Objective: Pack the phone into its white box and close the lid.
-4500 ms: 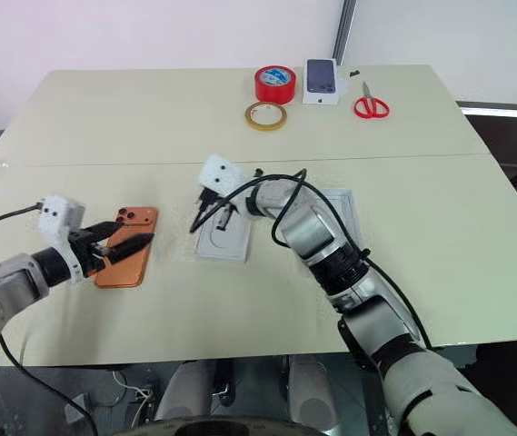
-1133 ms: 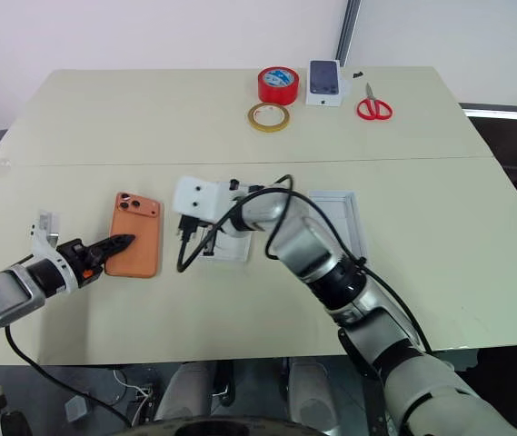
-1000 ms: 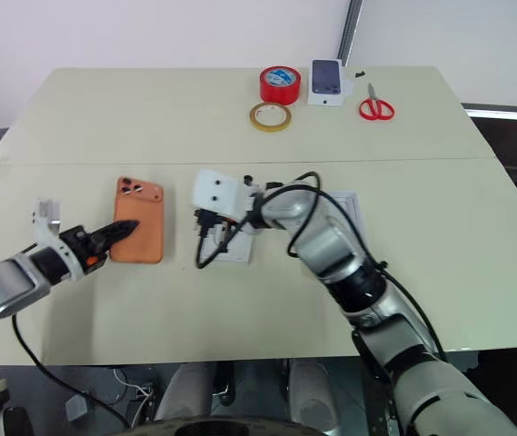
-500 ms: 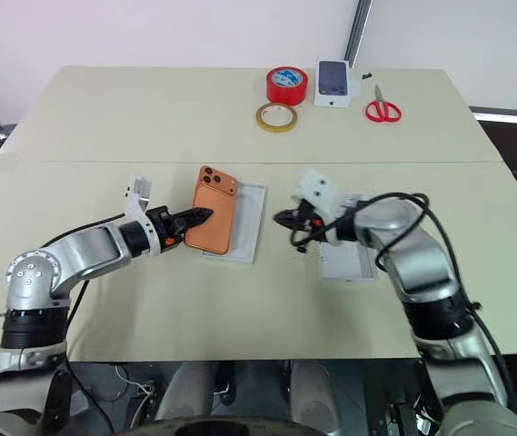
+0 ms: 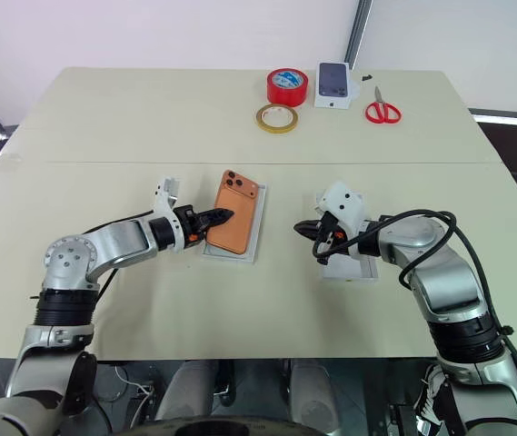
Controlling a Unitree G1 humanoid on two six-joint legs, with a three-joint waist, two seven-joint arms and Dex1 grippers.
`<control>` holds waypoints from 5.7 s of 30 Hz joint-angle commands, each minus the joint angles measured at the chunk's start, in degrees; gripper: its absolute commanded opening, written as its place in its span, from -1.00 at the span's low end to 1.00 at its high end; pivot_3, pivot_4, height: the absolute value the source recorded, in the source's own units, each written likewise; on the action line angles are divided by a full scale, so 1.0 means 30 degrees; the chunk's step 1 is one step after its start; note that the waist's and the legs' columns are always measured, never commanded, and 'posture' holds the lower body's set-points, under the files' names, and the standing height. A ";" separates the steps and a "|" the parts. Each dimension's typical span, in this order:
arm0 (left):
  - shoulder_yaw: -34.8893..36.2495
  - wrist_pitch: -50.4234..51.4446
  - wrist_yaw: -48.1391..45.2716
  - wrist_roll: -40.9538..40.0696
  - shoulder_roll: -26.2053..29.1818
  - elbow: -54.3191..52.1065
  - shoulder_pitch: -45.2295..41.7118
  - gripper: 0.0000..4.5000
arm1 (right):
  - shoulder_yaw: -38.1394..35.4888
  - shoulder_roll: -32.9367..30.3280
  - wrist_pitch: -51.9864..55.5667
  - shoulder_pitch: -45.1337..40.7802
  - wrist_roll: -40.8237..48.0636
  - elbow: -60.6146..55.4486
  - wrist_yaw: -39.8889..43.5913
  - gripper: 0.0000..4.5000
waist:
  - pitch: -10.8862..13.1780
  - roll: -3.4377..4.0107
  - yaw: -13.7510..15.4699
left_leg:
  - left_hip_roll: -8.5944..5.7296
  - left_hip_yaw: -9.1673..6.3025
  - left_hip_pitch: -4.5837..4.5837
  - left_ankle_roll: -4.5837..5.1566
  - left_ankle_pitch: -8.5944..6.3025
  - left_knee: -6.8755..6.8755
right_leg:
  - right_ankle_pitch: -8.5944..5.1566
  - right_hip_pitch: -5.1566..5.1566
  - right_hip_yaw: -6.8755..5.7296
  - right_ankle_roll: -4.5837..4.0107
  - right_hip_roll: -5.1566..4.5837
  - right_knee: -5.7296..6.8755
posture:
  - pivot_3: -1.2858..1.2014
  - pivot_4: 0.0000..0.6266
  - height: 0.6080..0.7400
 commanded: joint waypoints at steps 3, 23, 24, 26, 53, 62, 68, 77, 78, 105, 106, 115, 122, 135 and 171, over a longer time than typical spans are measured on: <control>0.0412 0.0222 -0.0655 0.0457 -0.0500 -0.0185 -0.0549 -0.97 | -0.0179 -0.0365 -0.0901 -0.0190 0.0347 -0.0604 -0.0006 -1.00 | 0.0000 0.0000 0.0012 | 0.0000 -0.0002 0.0001 0.0000 0.0000 0.0016 | 0.0000 0.0005 -0.0002 0.0000 0.0005 0.0006 | 0.03 -0.52 1.00; 0.0271 0.2006 -0.3556 0.3535 0.2111 -0.3864 -0.1075 0.99 | 0.0327 -0.0525 -0.1578 -0.0663 0.0201 -0.0342 -0.0090 -1.00 | 0.0001 -0.0001 -0.0065 | 0.0005 -0.0008 0.0022 0.0002 -0.0002 0.0036 | 0.0001 0.0022 -0.0002 0.0000 0.0041 0.0029 | 0.03 -0.52 1.00; 0.0331 0.2031 -0.3913 0.3762 0.2478 -0.4273 -0.1108 0.99 | 0.0368 -0.0543 -0.1594 -0.0738 0.0176 -0.0327 -0.0085 -1.00 | 0.0002 0.0001 -0.0051 | 0.0008 -0.0007 0.0021 0.0001 -0.0002 0.0036 | 0.0001 0.0017 -0.0002 -0.0001 0.0048 0.0032 | 0.03 -0.52 1.00; 0.0421 0.2027 -0.4427 0.4005 0.2867 -0.4726 -0.1096 0.99 | 0.0419 -0.0570 -0.1576 -0.0883 0.0175 -0.0284 -0.0087 -1.00 | 0.0003 0.0002 -0.0025 | 0.0009 -0.0007 0.0021 -0.0001 -0.0003 0.0035 | -0.0001 0.0015 -0.0002 -0.0004 0.0041 0.0033 | 0.03 -0.52 1.00; -0.7879 -0.4445 -1.4324 2.2073 0.5081 -0.2782 -0.2328 -0.98 | 0.7905 0.2819 0.0578 -0.7009 -0.6436 0.5433 -0.4529 -1.00 | 0.0010 0.0012 -0.0053 | 0.0019 0.0038 -0.0046 0.0017 -0.0012 0.0008 | 0.0004 -0.0050 0.0003 -0.0003 -0.0012 0.0011 | 0.03 -0.52 1.00; -0.8323 -0.3519 -1.5702 2.3372 0.3284 -0.3603 -0.2413 -0.98 | 0.8098 0.3256 0.0430 -0.6778 -0.6664 0.4335 -0.3588 -1.00 | 0.0010 0.0012 0.0031 | 0.0019 0.0021 -0.0014 0.0026 -0.0014 0.0108 | -0.0004 -0.0002 -0.0006 0.0018 0.0023 0.0097 | 0.03 -0.52 1.00; -0.9153 -0.1698 -1.6062 2.3126 0.1724 -0.5441 -0.2460 -0.98 | 0.7634 0.1916 0.1424 -0.5588 -0.6398 0.1982 -0.2553 -1.00 | 0.0010 0.0012 0.0103 | 0.0016 0.0027 -0.0059 0.0138 -0.0087 0.0228 | -0.0033 0.0027 -0.0003 0.0067 -0.0030 0.0103 | 0.03 -0.52 1.00; -1.0759 -0.0287 -1.6336 2.3341 -0.0893 -0.6000 -0.2727 -0.98 | 0.5793 -0.1877 0.3991 -0.2046 -0.5534 -0.3083 -0.1229 -1.00 | 0.0008 0.0014 0.0457 | 0.0001 0.0022 -0.0067 0.0181 -0.0116 0.0283 | -0.0040 0.0050 0.0001 0.0069 -0.0045 0.0090 | 0.03 -0.52 1.00; -1.0908 -0.0230 -1.6339 2.3373 -0.1165 -0.5965 -0.2753 -0.98 | 0.5577 -0.2214 0.4202 -0.1658 -0.5456 -0.3466 -0.1209 -1.00 | 0.0007 0.0014 0.0456 | 0.0001 0.0020 -0.0066 0.0182 -0.0116 0.0282 | -0.0040 0.0053 0.0002 0.0069 -0.0045 0.0087 | 0.03 -0.52 1.00; -1.1001 0.1281 -1.6965 2.3810 -0.2124 -0.6161 -0.2659 -0.98 | 0.4027 -0.4229 0.4051 0.0483 -0.5314 -0.3630 -0.1647 -1.00 | 0.0005 0.0018 0.0424 | -0.0004 -0.0004 -0.0021 0.0197 -0.0127 0.0291 | -0.0047 0.0106 -0.0001 0.0073 -0.0041 0.0068 | 0.03 -0.52 1.00; -1.0864 0.1258 -1.7020 2.3811 -0.1972 -0.6158 -0.2643 -0.98 | 0.3876 -0.4413 0.3854 0.0536 -0.5299 -0.3587 -0.1565 -1.00 | 0.0005 0.0018 0.0424 | -0.0004 -0.0003 -0.0021 0.0197 -0.0127 0.0291 | -0.0047 0.0105 -0.0001 0.0073 -0.0041 0.0068 | 0.03 -0.52 1.00; -0.7229 -0.0362 -1.8323 2.2990 0.0755 -0.6485 -0.1796 -0.98 | 0.0500 -0.6922 0.2540 0.1635 -0.3062 -0.4366 0.0719 -1.00 | 0.0007 0.0022 0.0354 | 0.0006 -0.0002 -0.0020 0.0197 -0.0127 0.0286 | -0.0046 0.0091 0.0001 0.0073 -0.0026 0.0081 | 0.03 -0.52 1.00; -0.4569 -0.6760 -2.0816 2.3034 0.3258 -0.7452 0.0870 -1.00 | -0.1723 -0.6924 0.8514 -0.0016 0.0588 -0.4217 0.1155 -0.62 | 0.0006 0.0026 0.0375 | 0.0017 0.0006 -0.0009 0.0192 -0.0130 0.0278 | -0.0046 0.0088 0.0007 0.0067 -0.0037 0.0083 | 0.03 -0.52 1.00; -0.4491 -1.1336 -2.3462 2.3265 0.5114 -0.9529 0.4438 -1.00 | -0.1379 -0.3744 1.6875 -0.2566 0.1168 -0.2910 -0.4914 0.76 | 0.0003 0.0041 0.0384 | 0.0000 0.0031 -0.0055 0.0189 -0.0135 0.0270 | -0.0042 0.0044 0.0017 0.0051 -0.0140 0.0068 | 0.03 -0.52 1.00; -0.1265 -1.3520 -2.0416 2.3825 0.4017 -0.5678 0.4329 -1.00 | -0.4967 0.4764 0.9765 -0.6016 3.2736 0.3169 -2.8105 -0.99 | 0.0004 0.0057 -0.0098 | 0.0064 0.0022 -0.0006 0.0215 -0.0137 0.0219 | -0.0003 0.0089 0.0007 0.0143 0.0021 0.0113 | 0.03 -0.52 1.00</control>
